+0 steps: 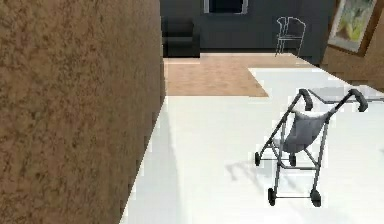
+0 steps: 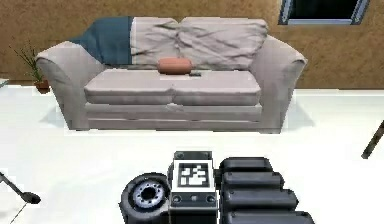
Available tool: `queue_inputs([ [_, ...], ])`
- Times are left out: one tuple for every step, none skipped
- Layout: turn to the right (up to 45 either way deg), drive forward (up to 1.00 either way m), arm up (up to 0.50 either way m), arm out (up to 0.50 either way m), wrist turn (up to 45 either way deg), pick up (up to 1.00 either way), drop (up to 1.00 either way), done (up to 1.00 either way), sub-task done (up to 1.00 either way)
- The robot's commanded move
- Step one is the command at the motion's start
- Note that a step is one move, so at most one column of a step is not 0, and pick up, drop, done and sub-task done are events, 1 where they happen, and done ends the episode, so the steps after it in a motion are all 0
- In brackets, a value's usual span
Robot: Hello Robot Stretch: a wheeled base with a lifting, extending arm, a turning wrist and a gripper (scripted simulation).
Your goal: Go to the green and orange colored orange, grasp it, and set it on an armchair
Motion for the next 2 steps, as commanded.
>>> queue_inputs([
  [0.0,1.0,0.0,0.0,0.0,0.0,0.0,0.0,0.0],
  [-3.0,0.0,0.0,0.0,0.0,0.0,0.0,0.0,0.0],
])
